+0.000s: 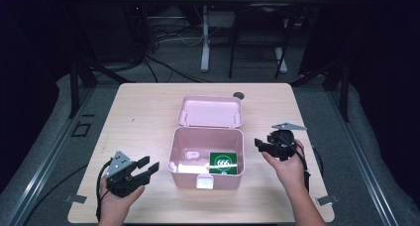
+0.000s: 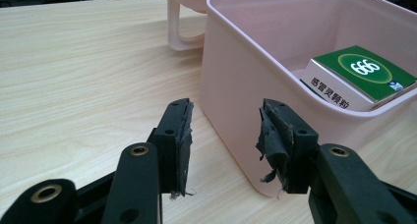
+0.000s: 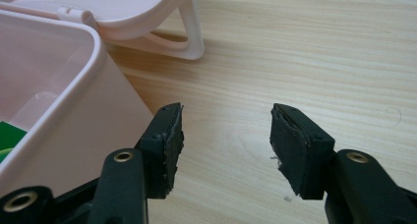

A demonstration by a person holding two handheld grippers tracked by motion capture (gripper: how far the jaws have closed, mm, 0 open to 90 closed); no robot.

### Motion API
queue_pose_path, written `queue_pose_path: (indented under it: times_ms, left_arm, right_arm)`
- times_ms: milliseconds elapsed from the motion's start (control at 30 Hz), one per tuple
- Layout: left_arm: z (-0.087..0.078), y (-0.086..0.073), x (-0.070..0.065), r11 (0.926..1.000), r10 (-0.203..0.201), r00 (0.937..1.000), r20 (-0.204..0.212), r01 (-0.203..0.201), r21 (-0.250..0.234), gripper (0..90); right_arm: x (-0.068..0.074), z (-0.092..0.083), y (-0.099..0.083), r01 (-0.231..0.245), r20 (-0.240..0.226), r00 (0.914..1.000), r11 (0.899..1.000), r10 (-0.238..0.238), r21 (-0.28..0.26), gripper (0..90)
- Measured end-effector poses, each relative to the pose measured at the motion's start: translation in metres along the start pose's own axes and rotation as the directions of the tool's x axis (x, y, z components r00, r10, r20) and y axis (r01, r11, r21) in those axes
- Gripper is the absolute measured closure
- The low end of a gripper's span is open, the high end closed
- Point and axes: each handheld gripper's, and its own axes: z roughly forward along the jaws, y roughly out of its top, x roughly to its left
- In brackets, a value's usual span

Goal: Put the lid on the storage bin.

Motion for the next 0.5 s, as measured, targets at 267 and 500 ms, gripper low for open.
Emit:
queue_pose_path:
  times_ms: [267, 500]
  left_arm:
    - [0.0004, 0.0018, -0.0017, 1.0, -0.007, 1.0, 0.004, 0.007, -0.002, 55.2]
    - [0.0011, 0.0052, -0.0055, 1.0, 0.001, 0.9998, 0.018, -0.001, -0.009, 55.7]
  right_arm:
    - [-0.0013, -0.001, -0.0001, -0.016, -0.043, 0.999, 1.0, 0.015, -0.002, 50.5]
    - [0.0035, 0.0035, 0.0062, -0.012, -0.087, 0.9961, 0.999, 0.015, 0.035, 55.1]
